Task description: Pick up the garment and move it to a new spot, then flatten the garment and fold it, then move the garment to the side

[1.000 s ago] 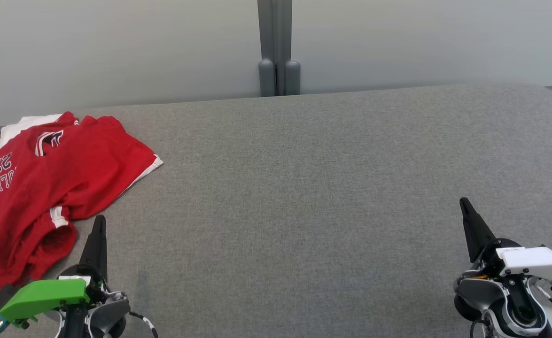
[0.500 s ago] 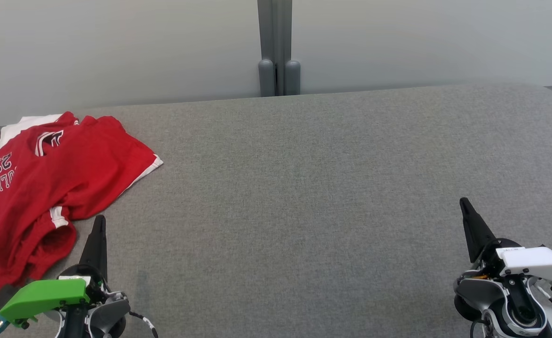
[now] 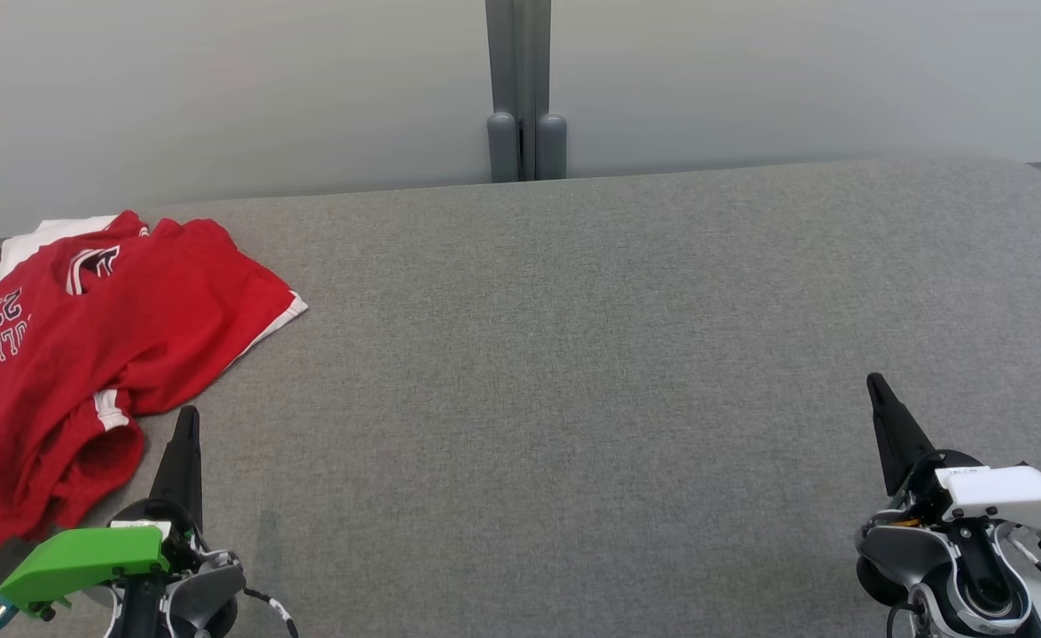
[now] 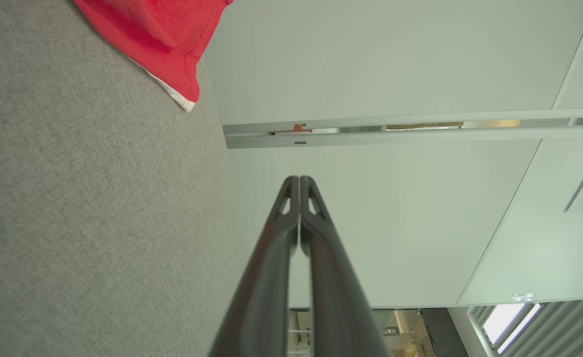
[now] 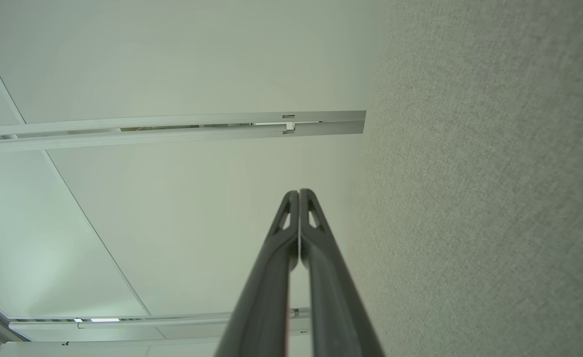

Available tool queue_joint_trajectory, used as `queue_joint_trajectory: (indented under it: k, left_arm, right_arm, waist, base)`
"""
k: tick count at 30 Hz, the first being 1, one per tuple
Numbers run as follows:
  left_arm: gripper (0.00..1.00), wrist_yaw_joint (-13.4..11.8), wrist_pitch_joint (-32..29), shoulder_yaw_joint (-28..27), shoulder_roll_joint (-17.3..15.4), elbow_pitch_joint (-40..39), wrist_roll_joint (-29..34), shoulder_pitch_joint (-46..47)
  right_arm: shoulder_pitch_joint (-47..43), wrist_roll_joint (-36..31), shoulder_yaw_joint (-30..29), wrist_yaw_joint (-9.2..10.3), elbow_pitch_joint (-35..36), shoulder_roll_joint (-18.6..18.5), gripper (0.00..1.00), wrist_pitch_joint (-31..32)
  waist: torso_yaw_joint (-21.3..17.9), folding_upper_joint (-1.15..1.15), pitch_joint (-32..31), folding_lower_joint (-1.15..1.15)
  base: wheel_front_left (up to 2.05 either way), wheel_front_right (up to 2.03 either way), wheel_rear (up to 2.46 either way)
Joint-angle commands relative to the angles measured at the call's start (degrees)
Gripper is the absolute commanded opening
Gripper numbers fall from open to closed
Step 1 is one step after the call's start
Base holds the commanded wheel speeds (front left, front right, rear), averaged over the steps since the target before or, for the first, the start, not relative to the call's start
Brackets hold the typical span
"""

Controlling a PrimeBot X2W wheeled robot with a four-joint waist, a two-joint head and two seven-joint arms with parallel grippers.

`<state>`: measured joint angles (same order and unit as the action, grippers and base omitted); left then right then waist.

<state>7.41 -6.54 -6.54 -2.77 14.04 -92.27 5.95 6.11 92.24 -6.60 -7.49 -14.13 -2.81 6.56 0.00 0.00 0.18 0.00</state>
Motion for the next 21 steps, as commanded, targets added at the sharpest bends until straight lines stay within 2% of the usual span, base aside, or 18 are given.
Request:
queue_joint_trajectory:
  k: [1,6,7,21]
  left_arm:
    - [0.00,0.3,-0.2,-0.1,-0.2,-0.1,-0.3,0.6]
    - [0.00,0.3,-0.2,-0.1,-0.2,-0.1,-0.3,0.6]
    - [1.00,0.0,0.0,0.0,0.0,0.2,0.0,-0.1]
    - [1.00,0.0,3.1,3.2,0.3,0.6,1.8,-2.9]
  right_arm:
    - [0.3,0.3,0.0,0.00,0.3,-0.1,0.00,0.1]
    - [0.3,0.3,0.0,0.00,0.3,-0.1,0.00,0.1]
    - [-0.1,0.0,0.0,-0.01,-0.2,0.0,1.00,0.0]
    - [-3.0,-1.4,2.0,0.02,-1.1,0.4,1.00,-3.1]
  waist:
    - [0.0,0.00,0.0,0.00]
    - [0.0,0.00,0.0,0.00]
    - [0.0,0.00,0.0,0.00]
    - [0.0,0.00,-0.6,0.00]
  base:
    - [0.00,0.00,0.00]
    - [0.00,0.00,0.00]
    - [0.00,0.00,0.00]
    - [0.00,0.00,0.00]
